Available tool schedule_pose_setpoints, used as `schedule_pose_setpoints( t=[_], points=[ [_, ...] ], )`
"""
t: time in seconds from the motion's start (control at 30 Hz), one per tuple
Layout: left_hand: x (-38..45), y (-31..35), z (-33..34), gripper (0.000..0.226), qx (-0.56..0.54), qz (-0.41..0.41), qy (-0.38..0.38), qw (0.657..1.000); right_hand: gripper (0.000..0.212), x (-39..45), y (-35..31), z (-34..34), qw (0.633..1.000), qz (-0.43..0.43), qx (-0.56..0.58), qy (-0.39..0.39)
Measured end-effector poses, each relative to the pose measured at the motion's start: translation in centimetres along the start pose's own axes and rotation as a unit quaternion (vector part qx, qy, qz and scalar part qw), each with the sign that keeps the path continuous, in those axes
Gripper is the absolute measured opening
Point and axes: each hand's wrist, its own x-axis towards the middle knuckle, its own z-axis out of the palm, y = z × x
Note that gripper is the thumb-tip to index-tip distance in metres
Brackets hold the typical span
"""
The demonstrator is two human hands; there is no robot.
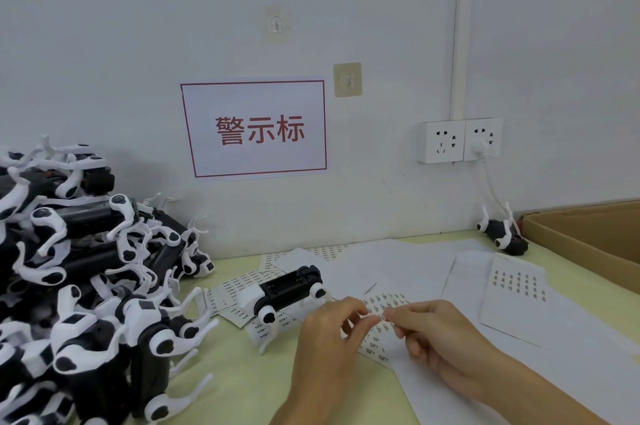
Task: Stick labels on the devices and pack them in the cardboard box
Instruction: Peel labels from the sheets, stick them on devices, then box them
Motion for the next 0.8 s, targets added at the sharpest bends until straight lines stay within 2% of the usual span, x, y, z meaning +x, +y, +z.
schedule_pose_setpoints(
  t=[0.13,0.2,0.33,0.47,0.63,0.7,0.8],
  points=[
    [0.0,-0.1,0.0,0.010,0.022,0.008,0.001,1.000,0.015,0.0,0.2,0.0,0.999,-0.028,-0.012,0.010],
    [-0.1,-0.1,0.2,0.011,0.029,0.015,-0.002,0.999,0.019,0.1,0.3,0.2,0.998,-0.054,-0.019,0.027],
    [-0.3,-0.2,0.2,0.006,0.015,0.003,-0.031,0.999,0.013,0.0,0.4,0.3,0.994,-0.096,-0.015,0.055],
    [-0.2,0.2,0.2,0.019,-0.033,-0.021,-0.066,0.997,0.012,-0.2,0.4,0.6,0.993,-0.107,-0.033,0.039],
    [-0.1,0.2,0.0,0.015,-0.045,-0.021,-0.075,0.996,0.015,-0.5,0.7,0.9,0.992,-0.106,-0.066,0.018],
    [-0.1,0.1,0.0,0.015,-0.037,-0.018,-0.071,0.997,0.016,-0.5,0.8,1.0,0.987,-0.122,-0.099,0.045],
    [-0.1,0.1,0.1,0.016,-0.030,-0.009,-0.072,0.997,0.013,-0.4,1.0,1.3,0.957,-0.175,-0.204,0.111]
  ],
)
